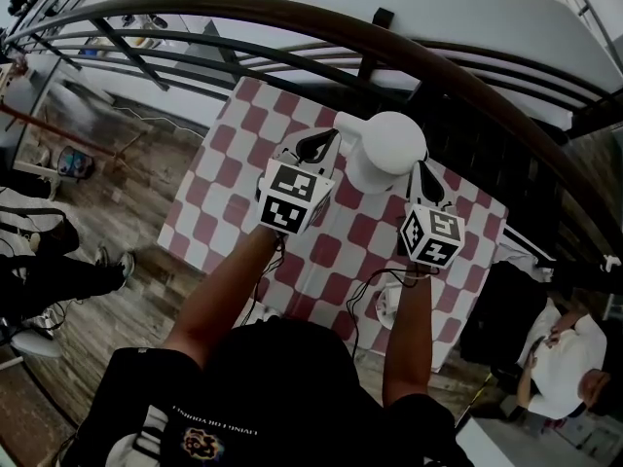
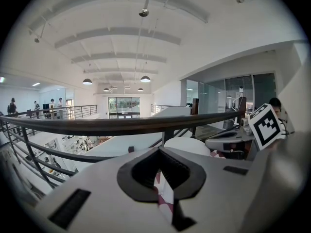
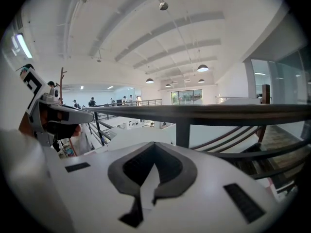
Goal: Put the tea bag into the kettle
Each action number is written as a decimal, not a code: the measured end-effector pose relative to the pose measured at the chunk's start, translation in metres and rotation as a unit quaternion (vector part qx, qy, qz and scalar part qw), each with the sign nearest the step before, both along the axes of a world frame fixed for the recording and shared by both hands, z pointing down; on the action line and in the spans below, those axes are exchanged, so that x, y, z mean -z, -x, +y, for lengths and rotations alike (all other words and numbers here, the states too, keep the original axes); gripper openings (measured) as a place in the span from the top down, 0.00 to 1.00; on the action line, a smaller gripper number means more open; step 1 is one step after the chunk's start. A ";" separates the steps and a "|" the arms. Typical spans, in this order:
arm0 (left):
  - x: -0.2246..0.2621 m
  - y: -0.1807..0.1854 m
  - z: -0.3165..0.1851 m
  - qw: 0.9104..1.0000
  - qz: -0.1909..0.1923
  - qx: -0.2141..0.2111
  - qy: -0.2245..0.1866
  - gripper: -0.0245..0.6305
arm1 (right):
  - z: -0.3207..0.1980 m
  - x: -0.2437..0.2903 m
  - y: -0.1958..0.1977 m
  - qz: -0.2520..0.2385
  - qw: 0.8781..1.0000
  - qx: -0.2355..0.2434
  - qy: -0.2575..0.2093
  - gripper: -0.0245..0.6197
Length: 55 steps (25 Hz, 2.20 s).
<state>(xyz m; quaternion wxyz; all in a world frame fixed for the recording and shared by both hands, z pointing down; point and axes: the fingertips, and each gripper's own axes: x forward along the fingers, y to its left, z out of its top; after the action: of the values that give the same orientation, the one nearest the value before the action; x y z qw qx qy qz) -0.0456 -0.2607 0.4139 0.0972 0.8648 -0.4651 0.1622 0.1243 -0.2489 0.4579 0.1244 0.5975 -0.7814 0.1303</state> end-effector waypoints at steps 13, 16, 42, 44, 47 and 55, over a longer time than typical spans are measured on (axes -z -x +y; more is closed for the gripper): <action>-0.001 -0.003 0.000 1.000 0.001 -0.002 -0.001 0.96 | 0.000 0.000 0.001 0.006 1.000 0.002 -0.003 0.94; 0.000 -0.003 0.002 1.000 0.000 -0.002 0.000 0.96 | 0.000 0.000 0.002 0.007 1.000 0.002 -0.002 0.94; -0.002 -0.006 0.011 1.000 -0.008 -0.005 0.000 0.96 | 0.001 0.001 0.002 0.011 1.000 -0.002 -0.013 0.94; 0.001 -0.006 0.014 1.000 -0.007 -0.008 -0.005 0.96 | 0.004 0.002 0.006 0.011 1.000 -0.001 -0.014 0.94; 0.005 -0.001 0.017 1.000 -0.002 -0.009 -0.009 0.96 | 0.013 0.006 0.018 0.012 1.000 0.005 -0.014 0.94; 0.016 0.005 0.046 0.999 0.002 -0.030 -0.020 0.96 | 0.050 0.037 0.049 0.016 0.999 0.019 -0.036 0.94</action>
<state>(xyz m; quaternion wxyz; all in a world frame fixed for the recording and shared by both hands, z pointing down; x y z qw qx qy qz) -0.0510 -0.2147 0.3974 0.0759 0.8803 -0.4423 0.1540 0.0755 -0.1985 0.4206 0.1177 0.5888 -0.7947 0.0895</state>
